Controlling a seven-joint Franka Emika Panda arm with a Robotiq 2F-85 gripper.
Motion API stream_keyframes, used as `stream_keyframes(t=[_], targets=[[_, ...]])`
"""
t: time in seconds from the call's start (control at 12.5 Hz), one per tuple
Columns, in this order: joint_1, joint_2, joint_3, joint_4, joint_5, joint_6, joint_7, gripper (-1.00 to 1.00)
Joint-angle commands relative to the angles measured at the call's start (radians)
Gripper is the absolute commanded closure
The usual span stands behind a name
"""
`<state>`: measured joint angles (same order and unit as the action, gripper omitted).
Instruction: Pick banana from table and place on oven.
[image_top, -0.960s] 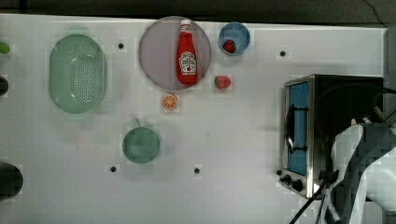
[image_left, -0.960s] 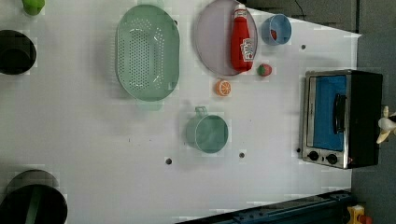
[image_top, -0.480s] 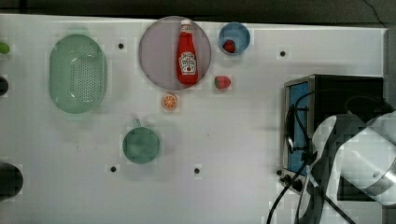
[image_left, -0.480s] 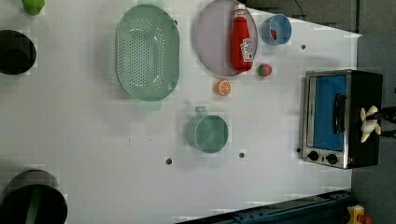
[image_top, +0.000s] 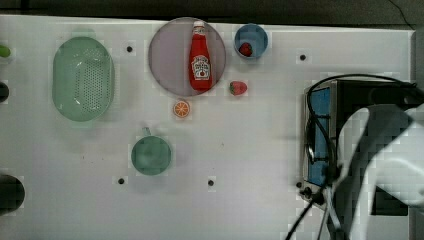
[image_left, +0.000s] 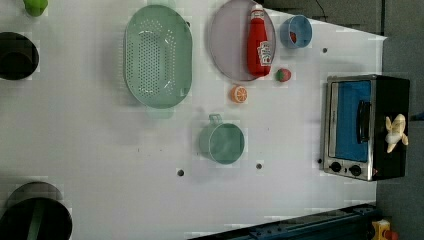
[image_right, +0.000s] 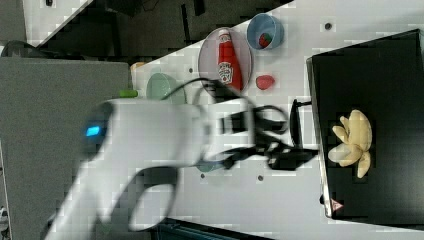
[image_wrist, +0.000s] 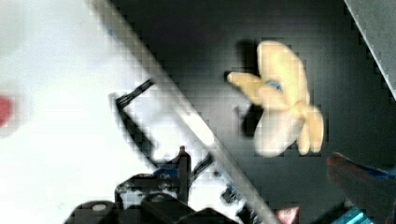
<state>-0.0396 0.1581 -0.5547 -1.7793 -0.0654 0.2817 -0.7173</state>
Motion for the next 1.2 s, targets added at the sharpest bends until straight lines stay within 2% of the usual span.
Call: stream_keyframes(t=[0.08,0.32,0.64,0.8,1.2], targets=[[0.041,-0.153,0.097,0.073,-0.001,-0.152,0.134,-1.0],[0.067,-0.21,0.257,0.062,-0.014,-0.182,0.476,-1.0],[0.07,-0.227,0.45,0.028,-0.014,-0.182,0.9,-1.0],[0.07,-0.24,0.49,-0.001,0.001,-0.183,0.941,-1.0],[0.071,-0.323,0.497,-0.073,0.023,-0.184,0.939,-1.0]])
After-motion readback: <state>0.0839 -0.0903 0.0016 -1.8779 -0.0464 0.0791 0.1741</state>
